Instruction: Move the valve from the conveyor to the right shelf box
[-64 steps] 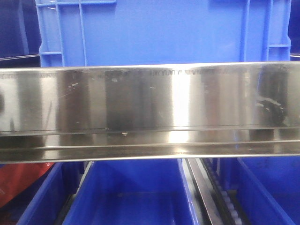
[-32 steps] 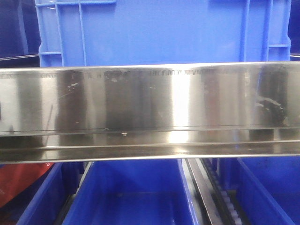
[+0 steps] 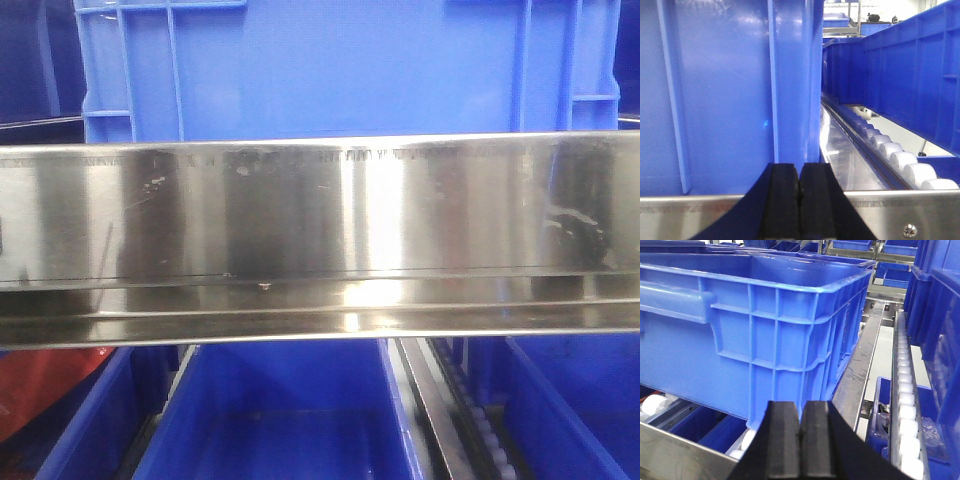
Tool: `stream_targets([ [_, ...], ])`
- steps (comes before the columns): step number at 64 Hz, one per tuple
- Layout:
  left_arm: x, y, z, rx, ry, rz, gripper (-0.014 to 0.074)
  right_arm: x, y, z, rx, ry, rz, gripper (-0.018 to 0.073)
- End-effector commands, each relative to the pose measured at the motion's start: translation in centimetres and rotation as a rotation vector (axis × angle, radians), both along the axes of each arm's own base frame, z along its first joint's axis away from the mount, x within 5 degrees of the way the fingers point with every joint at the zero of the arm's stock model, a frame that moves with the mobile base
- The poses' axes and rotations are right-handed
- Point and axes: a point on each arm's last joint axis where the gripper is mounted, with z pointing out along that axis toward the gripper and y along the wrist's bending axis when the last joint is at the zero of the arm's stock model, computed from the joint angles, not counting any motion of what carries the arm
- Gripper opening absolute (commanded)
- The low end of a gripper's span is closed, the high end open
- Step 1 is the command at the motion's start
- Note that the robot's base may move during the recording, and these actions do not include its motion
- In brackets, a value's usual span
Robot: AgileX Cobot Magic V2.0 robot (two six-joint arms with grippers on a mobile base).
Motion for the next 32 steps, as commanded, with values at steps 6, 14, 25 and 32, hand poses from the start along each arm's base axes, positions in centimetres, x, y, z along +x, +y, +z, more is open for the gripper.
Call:
stream_targets([
  [6,-0.1,0.0,0.2,-0.006,-0.025,0.003,-0.0111,0.0,-0.1,0.2,-0.002,-0.034,-0.006,-0.0162],
  [14,-0.1,0.0,0.2,-0.006,-0.025,0.003,-0.0111,0.0,-0.2,0.3,0.002,-0.046,-0.021,-0.0162],
  [25,-0.1,0.0,0.2,-0.006,-0.025,0.003,-0.0111,-0.3,-1.5,0.6,0.014,-0.089,-0.165,-0.0162],
  [32,-0.1,0.0,0.2,-0.006,-0.025,0.003,-0.0111,-0.7,-2.3,-0.2,0.02,-0.122,-0.269,-0.0162],
])
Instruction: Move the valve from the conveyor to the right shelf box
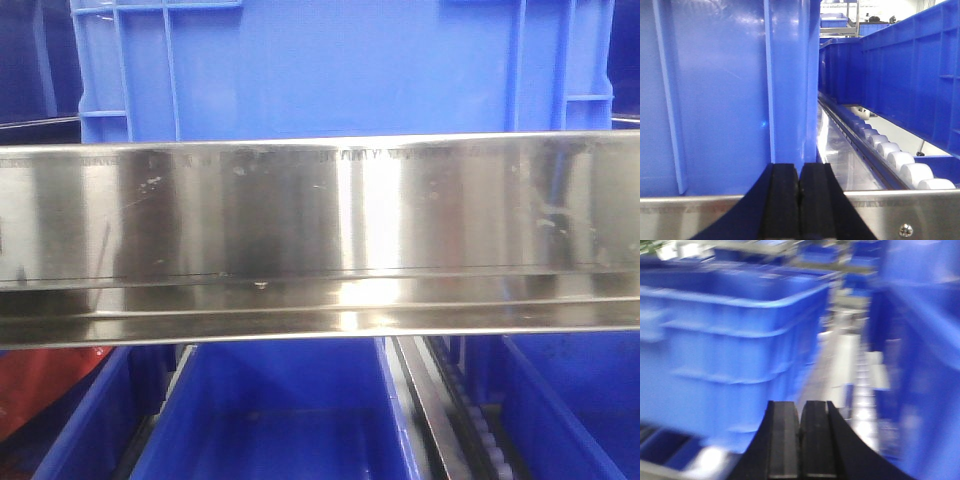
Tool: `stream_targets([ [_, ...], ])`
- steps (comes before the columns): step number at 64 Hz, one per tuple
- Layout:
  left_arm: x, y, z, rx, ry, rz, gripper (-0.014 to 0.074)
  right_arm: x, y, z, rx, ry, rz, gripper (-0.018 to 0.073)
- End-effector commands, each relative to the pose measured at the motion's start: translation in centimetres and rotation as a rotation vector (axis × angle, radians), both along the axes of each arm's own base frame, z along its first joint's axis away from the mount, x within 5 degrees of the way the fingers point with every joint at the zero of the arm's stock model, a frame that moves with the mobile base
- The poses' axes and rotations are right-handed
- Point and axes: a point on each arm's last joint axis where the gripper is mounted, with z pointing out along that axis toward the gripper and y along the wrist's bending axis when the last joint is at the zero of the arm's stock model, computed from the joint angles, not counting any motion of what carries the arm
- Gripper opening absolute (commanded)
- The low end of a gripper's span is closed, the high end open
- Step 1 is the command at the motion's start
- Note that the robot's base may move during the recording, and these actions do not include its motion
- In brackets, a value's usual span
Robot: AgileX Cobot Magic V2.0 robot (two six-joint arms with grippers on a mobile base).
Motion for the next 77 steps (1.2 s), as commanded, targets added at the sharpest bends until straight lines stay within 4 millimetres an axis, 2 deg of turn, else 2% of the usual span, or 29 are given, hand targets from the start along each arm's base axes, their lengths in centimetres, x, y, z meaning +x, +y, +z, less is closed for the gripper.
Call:
stream_targets([
  [1,-0.1,0.0,0.2,-0.006,-0.025,0.003,-0.0111,-0.4,-0.7,-0.6,-0.002,-0.055,-0.087,-0.0162],
  [18,-0.1,0.0,0.2,-0.006,-0.025,0.003,-0.0111,-1.2,-1.4,-5.9,0.054,-0.097,-0.192,-0.0162],
  [35,-0.1,0.0,0.2,-0.006,-0.025,0.003,-0.0111,-1.2,-1.5,-11.3,0.069,-0.104,-0.211,-0.0162],
  [77,-0.1,0.0,0.2,-0.006,-0.025,0.003,-0.0111,-1.2,-1.4,-11.3,0.071,-0.109,-0.192,-0.0162],
])
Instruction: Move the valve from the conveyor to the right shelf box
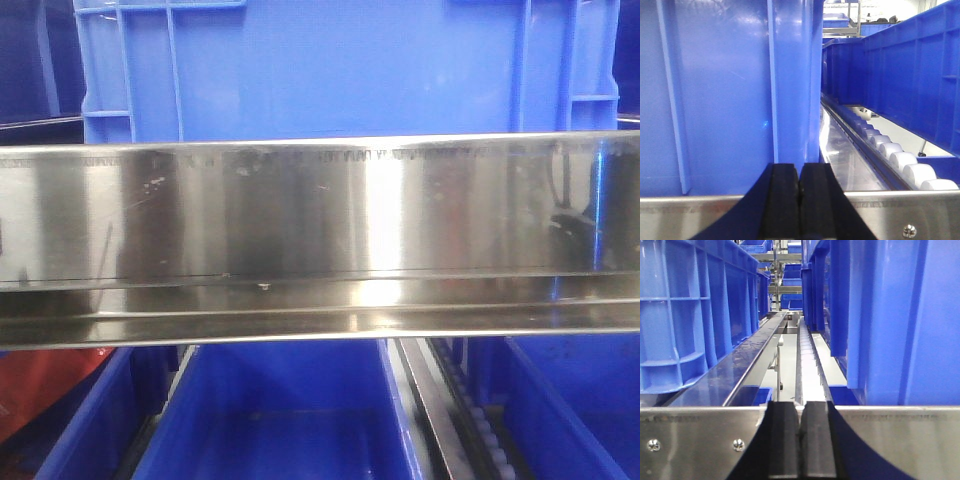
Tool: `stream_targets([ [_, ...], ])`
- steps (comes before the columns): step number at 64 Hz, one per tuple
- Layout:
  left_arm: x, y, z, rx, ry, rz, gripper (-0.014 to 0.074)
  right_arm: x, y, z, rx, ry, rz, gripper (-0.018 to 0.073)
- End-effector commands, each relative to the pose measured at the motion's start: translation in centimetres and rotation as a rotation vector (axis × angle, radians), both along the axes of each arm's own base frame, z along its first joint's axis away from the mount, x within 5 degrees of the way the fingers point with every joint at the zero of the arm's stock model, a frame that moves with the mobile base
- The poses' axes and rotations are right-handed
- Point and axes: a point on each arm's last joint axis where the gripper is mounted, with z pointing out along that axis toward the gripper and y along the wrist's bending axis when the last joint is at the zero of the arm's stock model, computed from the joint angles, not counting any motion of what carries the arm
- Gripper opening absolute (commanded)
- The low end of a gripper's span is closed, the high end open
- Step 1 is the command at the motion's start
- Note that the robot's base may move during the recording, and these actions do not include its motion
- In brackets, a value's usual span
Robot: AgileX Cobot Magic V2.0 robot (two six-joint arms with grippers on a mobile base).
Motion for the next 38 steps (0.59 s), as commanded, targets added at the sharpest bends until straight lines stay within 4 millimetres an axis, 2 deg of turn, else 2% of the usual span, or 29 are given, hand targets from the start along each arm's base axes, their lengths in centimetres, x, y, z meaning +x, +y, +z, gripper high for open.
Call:
stream_targets([
  [1,-0.06,0.02,0.23,-0.006,-0.025,0.003,-0.0111,-0.03,-0.02,0.23,-0.002,-0.029,-0.001,-0.0162],
  [38,-0.06,0.02,0.23,-0.006,-0.025,0.003,-0.0111,-0.03,-0.02,0.23,-0.002,-0.029,-0.001,-0.0162],
])
